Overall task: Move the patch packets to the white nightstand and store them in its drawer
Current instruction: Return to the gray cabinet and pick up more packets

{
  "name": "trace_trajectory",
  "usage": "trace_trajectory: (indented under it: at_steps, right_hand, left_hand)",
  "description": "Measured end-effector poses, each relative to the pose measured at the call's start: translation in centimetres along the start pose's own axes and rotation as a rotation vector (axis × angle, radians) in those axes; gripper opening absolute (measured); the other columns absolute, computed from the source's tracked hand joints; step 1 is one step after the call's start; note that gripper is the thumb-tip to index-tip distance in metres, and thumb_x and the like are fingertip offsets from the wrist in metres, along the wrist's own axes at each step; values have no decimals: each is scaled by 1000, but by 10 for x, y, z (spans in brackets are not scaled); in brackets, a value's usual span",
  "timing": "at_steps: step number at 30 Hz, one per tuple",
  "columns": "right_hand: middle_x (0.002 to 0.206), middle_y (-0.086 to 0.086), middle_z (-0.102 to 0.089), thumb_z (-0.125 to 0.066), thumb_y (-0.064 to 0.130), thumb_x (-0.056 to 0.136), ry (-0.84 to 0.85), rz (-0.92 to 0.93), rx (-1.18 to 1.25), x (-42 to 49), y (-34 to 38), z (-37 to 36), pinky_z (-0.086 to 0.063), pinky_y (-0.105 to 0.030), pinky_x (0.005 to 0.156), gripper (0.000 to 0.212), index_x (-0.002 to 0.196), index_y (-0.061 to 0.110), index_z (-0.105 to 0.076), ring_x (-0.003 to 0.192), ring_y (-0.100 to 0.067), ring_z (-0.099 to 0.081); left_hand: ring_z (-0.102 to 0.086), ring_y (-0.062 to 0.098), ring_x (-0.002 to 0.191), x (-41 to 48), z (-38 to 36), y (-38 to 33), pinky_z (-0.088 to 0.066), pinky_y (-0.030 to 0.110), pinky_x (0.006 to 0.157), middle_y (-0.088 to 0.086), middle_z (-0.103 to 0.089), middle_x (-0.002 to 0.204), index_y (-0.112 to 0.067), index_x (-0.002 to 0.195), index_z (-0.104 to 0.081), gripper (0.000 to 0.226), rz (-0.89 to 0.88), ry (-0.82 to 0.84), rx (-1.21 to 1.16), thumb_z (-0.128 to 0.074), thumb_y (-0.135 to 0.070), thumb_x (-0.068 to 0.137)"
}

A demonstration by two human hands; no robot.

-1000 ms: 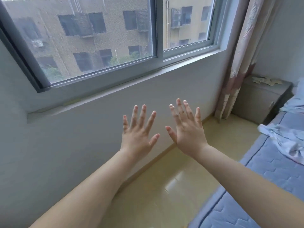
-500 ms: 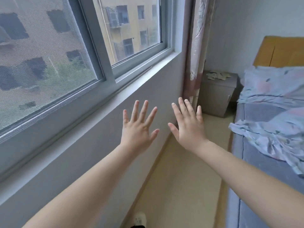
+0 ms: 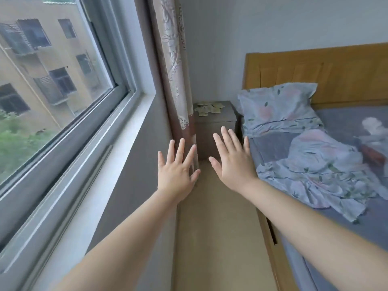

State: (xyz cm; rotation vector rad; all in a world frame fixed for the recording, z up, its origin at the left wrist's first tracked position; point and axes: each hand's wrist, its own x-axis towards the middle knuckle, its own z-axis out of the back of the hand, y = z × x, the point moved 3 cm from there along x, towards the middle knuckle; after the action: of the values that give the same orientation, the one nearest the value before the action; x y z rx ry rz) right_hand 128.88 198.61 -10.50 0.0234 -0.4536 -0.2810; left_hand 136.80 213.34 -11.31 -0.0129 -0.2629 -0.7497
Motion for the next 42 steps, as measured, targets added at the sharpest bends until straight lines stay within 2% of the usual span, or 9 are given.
trace_trajectory:
  at_steps: [7,13,17,24,27,29,35,42]
  right_hand:
    - [157,-13,-22,-18,52,93,22,-106,-70,128,-133,-79,-15,-59,112,69,148,12,-31,144,-31,-23]
    - [156,-12,-25,-19,52,92,85,-112,-97,262,-251,-141,-16,-58,112,69,147,12,-32,143,-30,-26]
    - [159,-10,-17,-12,53,92,157,-126,-108,344,-307,-183,-10,-55,115,71,150,15,-25,146,-28,-18]
    - [161,-7,-5,-2,55,90,246,-100,-143,500,-368,-297,-5,-53,116,74,153,18,-13,148,-25,-6]
    - [161,-7,-1,-14,54,97,291,-96,-146,567,-383,-346,-2,-53,117,67,153,18,-8,148,-25,-2]
    - [161,-8,-4,-18,53,97,329,-99,-142,616,-395,-381,-3,-53,117,67,153,17,-11,148,-25,-4]
    - [157,-12,-21,-3,54,88,466,-126,-90,725,-432,-472,-14,-56,115,77,149,13,-28,146,-27,-19]
    - [157,-15,-22,-3,54,90,591,-65,-20,817,-485,-590,-17,-58,112,77,150,10,-25,144,-33,-21]
  left_hand:
    - [12,27,147,204,-79,-51,-1,56,114,3,9,161,-33,152,2,72,-144,-9,-21,-33,-57,95]
    - [14,28,147,397,-124,-80,-2,56,115,4,10,161,-31,152,3,72,-183,15,5,-31,-57,94]
    - [14,29,147,501,-159,-83,-3,57,115,4,12,160,-30,152,5,72,-164,50,4,-29,-57,95]
    - [16,30,146,668,-248,-52,0,56,115,5,15,160,-30,151,10,71,-152,109,18,-24,-59,96]
    - [16,29,146,742,-286,-32,0,56,115,4,15,160,-30,151,10,71,-143,139,8,-23,-59,96]
    - [17,30,146,795,-315,-18,1,57,115,4,18,159,-30,151,14,70,-129,202,6,-22,-58,97]
    - [17,29,146,917,-388,5,0,56,115,5,19,159,-28,151,13,70,-56,340,-69,-24,-55,98]
    - [19,25,146,1027,-483,21,2,54,115,2,18,160,-29,152,7,67,77,472,-182,-26,-52,99]
